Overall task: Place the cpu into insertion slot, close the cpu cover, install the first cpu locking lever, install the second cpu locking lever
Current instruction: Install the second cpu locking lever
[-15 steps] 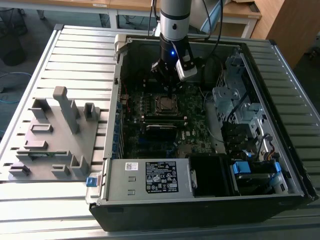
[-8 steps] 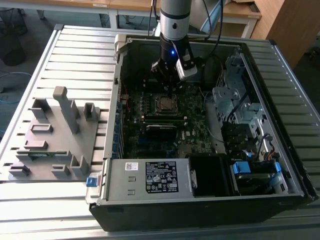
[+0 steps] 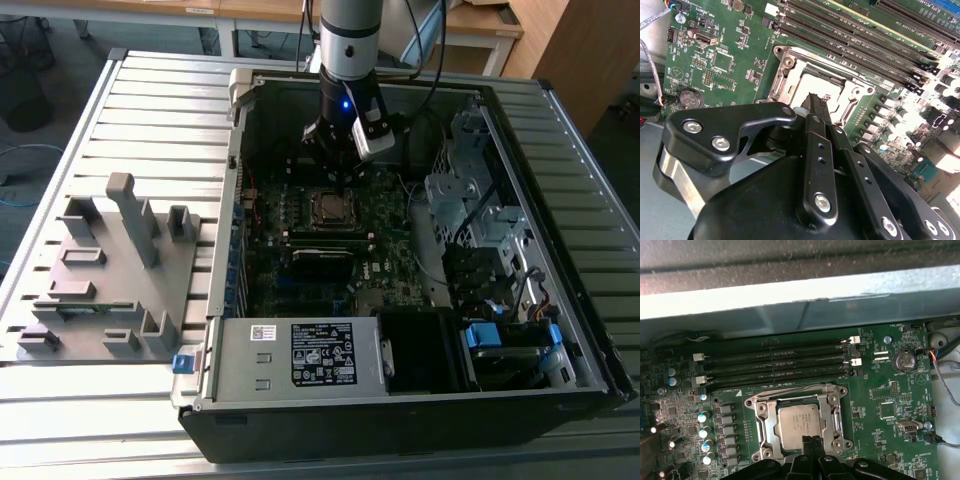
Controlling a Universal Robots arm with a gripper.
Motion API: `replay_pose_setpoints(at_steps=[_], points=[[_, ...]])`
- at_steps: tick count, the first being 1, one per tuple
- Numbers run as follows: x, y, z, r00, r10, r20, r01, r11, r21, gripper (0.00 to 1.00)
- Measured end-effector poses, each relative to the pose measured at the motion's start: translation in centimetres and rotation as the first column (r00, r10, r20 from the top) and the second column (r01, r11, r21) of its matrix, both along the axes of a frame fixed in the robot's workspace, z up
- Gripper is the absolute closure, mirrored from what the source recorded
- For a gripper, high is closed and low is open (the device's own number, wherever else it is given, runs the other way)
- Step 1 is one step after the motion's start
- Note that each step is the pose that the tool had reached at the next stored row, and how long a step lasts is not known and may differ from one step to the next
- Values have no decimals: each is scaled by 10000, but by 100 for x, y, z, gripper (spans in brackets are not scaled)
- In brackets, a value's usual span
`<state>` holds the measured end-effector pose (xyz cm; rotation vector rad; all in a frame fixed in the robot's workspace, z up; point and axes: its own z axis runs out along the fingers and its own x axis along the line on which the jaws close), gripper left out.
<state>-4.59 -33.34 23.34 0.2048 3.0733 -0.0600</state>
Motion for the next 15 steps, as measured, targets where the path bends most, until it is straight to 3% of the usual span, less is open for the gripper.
replay_pose_setpoints(at_steps=[15], points=[[0, -30, 14, 10000, 0, 0, 0, 10000, 0, 90]])
